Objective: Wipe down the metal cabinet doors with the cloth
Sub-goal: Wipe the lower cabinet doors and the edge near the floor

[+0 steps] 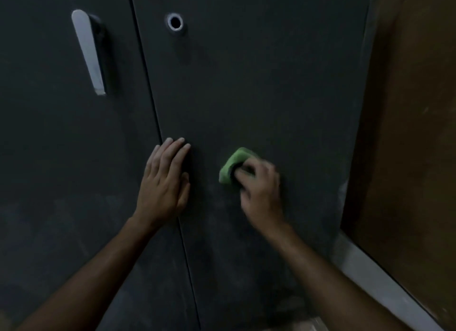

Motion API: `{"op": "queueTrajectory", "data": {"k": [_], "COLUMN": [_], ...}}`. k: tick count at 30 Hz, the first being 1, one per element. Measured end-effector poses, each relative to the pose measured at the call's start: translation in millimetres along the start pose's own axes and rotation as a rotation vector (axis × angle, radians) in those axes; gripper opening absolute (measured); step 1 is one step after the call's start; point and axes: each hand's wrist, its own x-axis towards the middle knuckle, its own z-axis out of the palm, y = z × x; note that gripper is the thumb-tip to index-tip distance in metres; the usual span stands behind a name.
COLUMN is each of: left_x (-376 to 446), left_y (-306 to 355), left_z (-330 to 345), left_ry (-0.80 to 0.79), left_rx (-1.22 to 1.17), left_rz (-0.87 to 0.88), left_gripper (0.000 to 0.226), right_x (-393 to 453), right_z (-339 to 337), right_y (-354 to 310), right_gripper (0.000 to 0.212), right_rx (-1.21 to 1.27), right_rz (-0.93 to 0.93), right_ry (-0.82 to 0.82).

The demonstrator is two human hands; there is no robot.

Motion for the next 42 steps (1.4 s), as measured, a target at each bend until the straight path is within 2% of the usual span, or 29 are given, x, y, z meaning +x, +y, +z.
{"op": "queueTrajectory", "data": {"k": [2,3,6,7,9,11,13,15,18,19,21,23,24,26,29,30,32,34,36,37,40,41,42], "left_x": [-6.0,-10.0,-23.1,-26.8,-34.5,-41.3,-46.5,-49.1,-48.0,-47.6,-47.8,-46.5,-46.1,-46.1,-46.8,-46.7,-46.7,-46.9,-48.1,-48.6,-50.6,-51.7,-54.6], "left_y": [-5.1,-8.7,-17.3,-18.4,-21.8,-27.4,-31.8,-32.7,-30.4,-29.7,-29.5,-29.6,-29.6,-29.1,-28.2,-27.2,-26.8,-29.3,-31.1,-30.3,-19.9,-15.2,-10.4], "left_z": [-4.7,-6.7,-9.6,-9.8,-10.0,-11.5,-12.8,-13.9,-15.1,-15.8,-18.3,-20.5,-21.1,-20.9,-18.4,-17.4,-17.5,-19.6,-21.0,-20.8,-12.9,-7.6,-2.2], "left_ry": [-0.022,-0.036,-0.061,-0.056,-0.053,-0.069,-0.096,-0.120,-0.130,-0.125,-0.106,-0.090,-0.095,-0.116,-0.123,-0.118,-0.116,-0.128,-0.146,-0.148,-0.117,-0.101,-0.088], "left_rx": [0.006,0.015,0.034,0.035,0.040,0.045,0.050,0.047,0.018,-0.006,-0.066,-0.100,-0.107,-0.117,-0.133,-0.146,-0.171,-0.174,-0.164,-0.155,-0.139,-0.142,-0.145], "left_rz": [-0.008,-0.004,-0.009,-0.021,-0.038,-0.043,-0.035,-0.034,-0.055,-0.065,-0.088,-0.104,-0.103,-0.105,-0.124,-0.136,-0.155,-0.152,-0.133,-0.131,-0.146,-0.151,-0.155], "left_gripper": [0.061,0.062,0.066,0.067,0.069,0.072,0.075,0.076,0.076,0.074,0.069,0.068,0.069,0.075,0.078,0.077,0.076,0.077,0.078,0.078,0.073,0.070,0.067], "right_x": [-28.3,-30.1,2.2,16.3,23.2,-3.0,-30.2,-27.1,17.4,26.6,16.2,-12.6,-21.8,-14.4,33.2,41.0,25.3,-16.0,-42.0,-40.1,-8.1,-2.3,-6.9], "right_z": [-4.6,-9.4,-8.9,-1.4,19.2,38.3,38.5,31.8,32.4,37.2,51.9,54.3,50.2,41.5,36.2,38.9,51.1,54.6,46.5,43.8,45.3,50.1,56.5], "right_y": [4.4,12.0,10.9,-3.2,-40.4,-63.2,-57.6,-43.2,-59.4,-73.9,-94.8,-92.0,-81.4,-64.3,-76.3,-85.5,-94.8,-86.3,-61.6,-52.0,-62.3,-72.6,-80.3], "right_gripper": [0.039,0.039,0.040,0.040,0.041,0.038,0.040,0.041,0.037,0.038,0.036,0.030,0.029,0.028,0.030,0.033,0.034,0.030,0.027,0.030,0.037,0.037,0.036], "right_rx": [-0.015,-0.008,0.004,0.018,0.051,0.046,-0.004,-0.004,0.068,0.076,0.042,-0.001,-0.025,-0.024,0.088,0.104,0.064,0.032,-0.004,-0.001,0.076,0.094,0.085], "right_rz": [-0.116,-0.070,0.253,0.290,0.157,-0.104,-0.258,-0.180,0.089,0.087,-0.085,-0.311,-0.365,-0.298,0.042,0.080,-0.044,-0.267,-0.345,-0.290,0.082,0.125,0.086], "right_ry": [-0.144,-0.141,0.069,0.131,0.153,-0.013,-0.183,-0.159,0.032,0.064,-0.003,-0.171,-0.239,-0.203,0.013,0.062,0.023,-0.145,-0.236,-0.211,0.000,0.065,0.076]}}
